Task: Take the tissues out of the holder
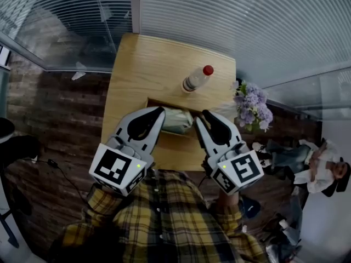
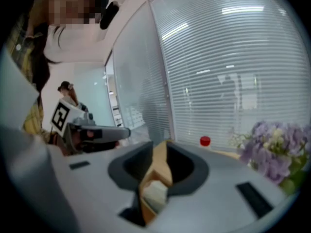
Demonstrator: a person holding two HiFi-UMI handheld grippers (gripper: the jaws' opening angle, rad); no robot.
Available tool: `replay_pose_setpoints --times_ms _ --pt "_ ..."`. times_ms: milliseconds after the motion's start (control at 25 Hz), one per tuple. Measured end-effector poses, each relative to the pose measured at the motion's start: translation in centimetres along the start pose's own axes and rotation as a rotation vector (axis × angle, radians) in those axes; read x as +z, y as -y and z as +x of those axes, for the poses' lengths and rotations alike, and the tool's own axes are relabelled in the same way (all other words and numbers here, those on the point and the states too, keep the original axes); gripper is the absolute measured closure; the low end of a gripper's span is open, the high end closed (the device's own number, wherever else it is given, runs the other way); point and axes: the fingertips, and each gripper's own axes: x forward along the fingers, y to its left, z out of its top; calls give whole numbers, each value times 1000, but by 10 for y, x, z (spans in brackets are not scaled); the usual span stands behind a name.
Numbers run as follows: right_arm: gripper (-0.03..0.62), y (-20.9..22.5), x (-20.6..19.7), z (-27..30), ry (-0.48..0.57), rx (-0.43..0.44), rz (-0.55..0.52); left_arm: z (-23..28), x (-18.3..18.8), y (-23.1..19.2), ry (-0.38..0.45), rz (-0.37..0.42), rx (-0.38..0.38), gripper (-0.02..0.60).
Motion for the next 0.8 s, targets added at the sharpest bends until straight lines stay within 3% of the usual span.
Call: replay_pose_setpoints --times_ms 280,560,800 --pt "481 3 -13 7 -86 65 -30 5 1 -1 14 -46 26 572" --pt "413 -2 -29 13 -183 137 -61 3 3 -11 36 -29 58 572" --pt "401 -3 -44 18 -291 178 -94 -5 5 -27 43 -31 116 573"
